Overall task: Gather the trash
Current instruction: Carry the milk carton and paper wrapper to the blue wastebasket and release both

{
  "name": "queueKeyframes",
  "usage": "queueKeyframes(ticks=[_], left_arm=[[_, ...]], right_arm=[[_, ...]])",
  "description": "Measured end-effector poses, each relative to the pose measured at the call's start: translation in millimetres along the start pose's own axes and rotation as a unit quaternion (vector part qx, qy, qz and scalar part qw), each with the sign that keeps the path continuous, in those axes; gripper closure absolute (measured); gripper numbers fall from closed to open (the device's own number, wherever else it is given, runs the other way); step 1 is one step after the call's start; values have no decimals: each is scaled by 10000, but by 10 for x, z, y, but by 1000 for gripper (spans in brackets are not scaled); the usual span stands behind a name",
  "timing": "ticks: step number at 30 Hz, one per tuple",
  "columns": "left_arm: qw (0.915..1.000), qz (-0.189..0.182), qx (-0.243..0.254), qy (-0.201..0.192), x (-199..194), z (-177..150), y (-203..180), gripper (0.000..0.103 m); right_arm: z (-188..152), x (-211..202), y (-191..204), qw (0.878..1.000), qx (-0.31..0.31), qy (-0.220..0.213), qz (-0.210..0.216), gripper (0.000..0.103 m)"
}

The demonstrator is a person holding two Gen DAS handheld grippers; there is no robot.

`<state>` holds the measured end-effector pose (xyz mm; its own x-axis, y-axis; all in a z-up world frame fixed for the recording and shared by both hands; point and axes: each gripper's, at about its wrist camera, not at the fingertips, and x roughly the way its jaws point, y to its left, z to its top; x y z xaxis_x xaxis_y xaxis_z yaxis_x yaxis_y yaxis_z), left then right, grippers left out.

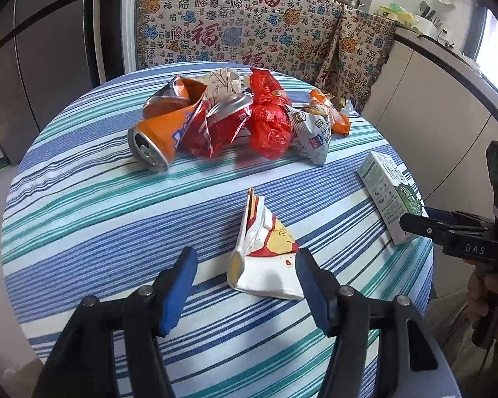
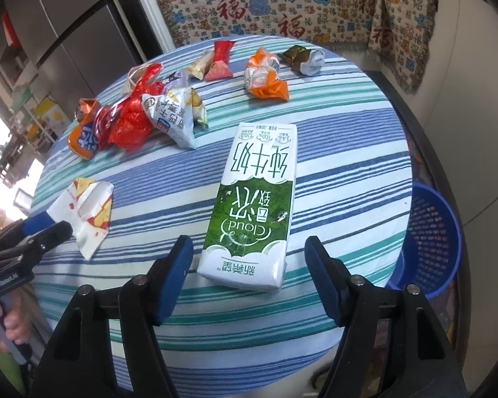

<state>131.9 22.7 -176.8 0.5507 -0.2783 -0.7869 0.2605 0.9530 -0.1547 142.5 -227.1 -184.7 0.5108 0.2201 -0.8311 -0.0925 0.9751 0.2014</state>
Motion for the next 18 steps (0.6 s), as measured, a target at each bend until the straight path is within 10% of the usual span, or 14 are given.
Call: queueKeyframes(ticks=[4,7,8,18], left_arm=[[9997,77,229,14,42,81,-35,47],[9991,76,382,174,96,92,-80,96],[9990,78,397,190,108,83,-90,96],[9997,-28,206,-163,-194,145,-281,98]], right_arm=[[205,47,14,9999,30,111,8,17],[335,184,16,9991,15,411,-111,26],[356,186,10,9990,24,420,-166,51],[333,-364,32,9996,-75,-175,203,53]])
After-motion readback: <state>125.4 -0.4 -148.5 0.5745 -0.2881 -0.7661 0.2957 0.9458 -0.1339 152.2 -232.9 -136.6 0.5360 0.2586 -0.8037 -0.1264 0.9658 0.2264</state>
